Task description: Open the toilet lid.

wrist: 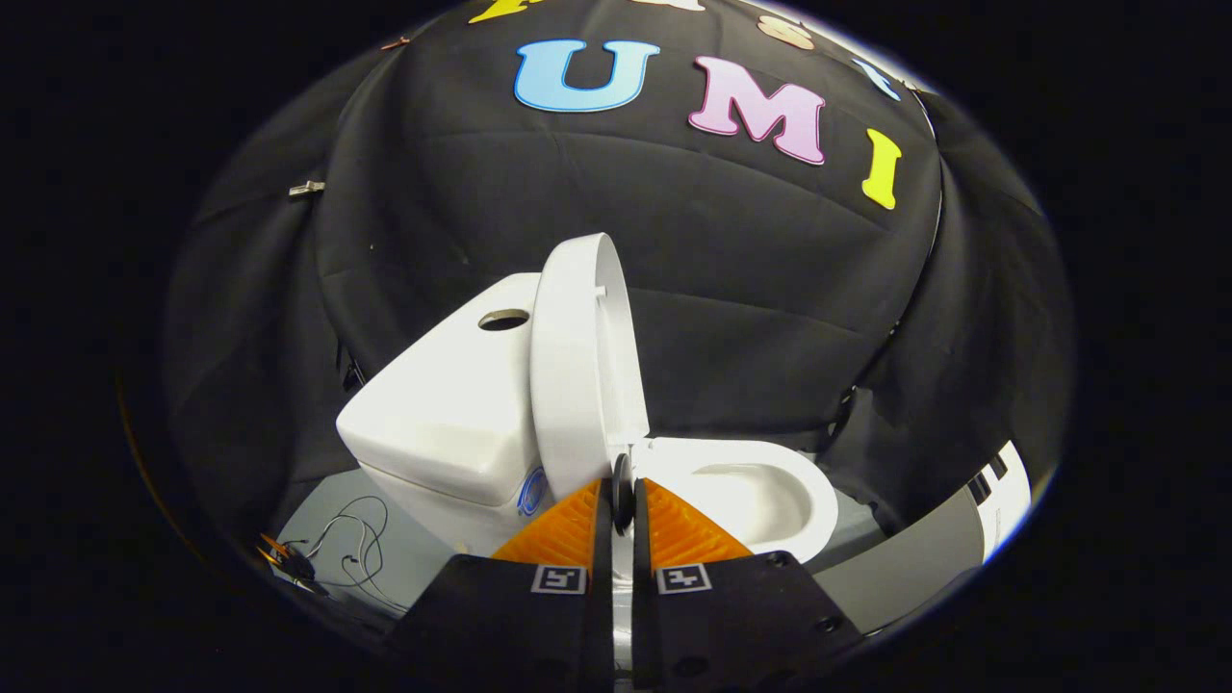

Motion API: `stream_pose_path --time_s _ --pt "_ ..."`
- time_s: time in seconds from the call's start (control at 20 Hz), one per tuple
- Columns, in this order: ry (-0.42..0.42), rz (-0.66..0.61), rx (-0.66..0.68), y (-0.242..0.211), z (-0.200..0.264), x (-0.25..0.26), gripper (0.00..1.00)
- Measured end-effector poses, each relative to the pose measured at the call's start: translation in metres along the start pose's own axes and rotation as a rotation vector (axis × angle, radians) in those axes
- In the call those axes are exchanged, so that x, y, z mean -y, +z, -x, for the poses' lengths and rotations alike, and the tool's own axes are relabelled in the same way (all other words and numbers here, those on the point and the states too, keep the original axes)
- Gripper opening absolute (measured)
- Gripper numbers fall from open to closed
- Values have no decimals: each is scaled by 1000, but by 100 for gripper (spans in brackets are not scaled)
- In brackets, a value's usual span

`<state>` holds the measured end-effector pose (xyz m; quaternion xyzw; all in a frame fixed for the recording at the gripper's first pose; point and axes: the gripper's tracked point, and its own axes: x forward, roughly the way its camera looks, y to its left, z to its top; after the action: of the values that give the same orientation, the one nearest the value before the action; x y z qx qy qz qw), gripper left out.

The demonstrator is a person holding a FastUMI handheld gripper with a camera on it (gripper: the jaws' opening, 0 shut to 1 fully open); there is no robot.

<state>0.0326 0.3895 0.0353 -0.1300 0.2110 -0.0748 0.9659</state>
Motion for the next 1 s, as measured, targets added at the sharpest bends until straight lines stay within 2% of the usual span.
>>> stream_pose_path --time_s 0.35,0.4,0.45,0.5,0.6,1.0 --pt "31 -6 14 9 3 -1 27" --pt "60 -10 16 10 4 -6 35" --pt "86 -14 16 10 6 -11 39" --pt "112 -15 16 10 8 -16 59" --pt "105 -12 18 12 9 -10 99" --pt "208 -27 80 33 40 -14 99"
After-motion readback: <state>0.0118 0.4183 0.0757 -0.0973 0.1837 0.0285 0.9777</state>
